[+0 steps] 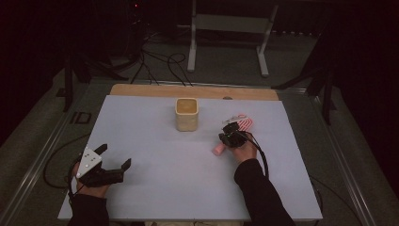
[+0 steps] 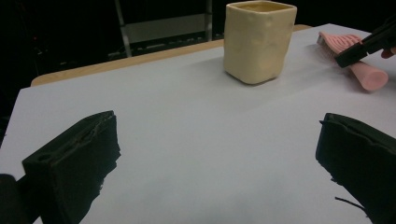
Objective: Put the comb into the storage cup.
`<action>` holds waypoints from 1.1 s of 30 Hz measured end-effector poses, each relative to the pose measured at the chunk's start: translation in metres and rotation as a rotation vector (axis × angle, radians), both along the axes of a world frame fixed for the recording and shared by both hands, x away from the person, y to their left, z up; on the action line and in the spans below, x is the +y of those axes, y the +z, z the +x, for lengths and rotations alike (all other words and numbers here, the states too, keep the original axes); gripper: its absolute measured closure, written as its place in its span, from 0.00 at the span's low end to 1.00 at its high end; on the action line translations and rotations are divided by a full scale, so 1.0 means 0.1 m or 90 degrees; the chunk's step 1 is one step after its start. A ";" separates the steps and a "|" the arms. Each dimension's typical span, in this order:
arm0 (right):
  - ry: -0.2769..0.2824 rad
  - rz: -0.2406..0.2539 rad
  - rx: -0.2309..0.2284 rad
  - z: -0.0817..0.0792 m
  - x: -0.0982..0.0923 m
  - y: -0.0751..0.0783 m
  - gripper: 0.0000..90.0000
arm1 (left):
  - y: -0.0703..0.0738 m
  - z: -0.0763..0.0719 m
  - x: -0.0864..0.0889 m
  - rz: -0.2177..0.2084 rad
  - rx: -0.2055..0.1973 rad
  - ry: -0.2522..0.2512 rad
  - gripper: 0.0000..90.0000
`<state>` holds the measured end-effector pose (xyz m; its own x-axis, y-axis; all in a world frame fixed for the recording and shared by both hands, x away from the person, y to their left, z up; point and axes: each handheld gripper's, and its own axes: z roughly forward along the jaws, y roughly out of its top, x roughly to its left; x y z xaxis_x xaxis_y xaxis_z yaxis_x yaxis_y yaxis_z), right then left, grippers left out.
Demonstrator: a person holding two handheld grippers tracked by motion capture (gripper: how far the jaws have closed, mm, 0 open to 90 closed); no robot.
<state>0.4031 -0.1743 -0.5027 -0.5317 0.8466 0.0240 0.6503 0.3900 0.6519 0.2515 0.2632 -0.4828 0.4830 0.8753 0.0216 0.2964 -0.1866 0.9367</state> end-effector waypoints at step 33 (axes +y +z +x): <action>-0.013 0.008 -0.004 -0.28 -0.48 0.13 1.00 | -0.01 0.00 -0.03 0.002 0.002 -0.001 0.00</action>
<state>0.3754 -0.2222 -0.4896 -0.5140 0.8572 0.0317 0.6544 0.3679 0.6607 0.2516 0.2606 -0.4835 0.4842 0.8746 0.0230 0.2989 -0.1901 0.9351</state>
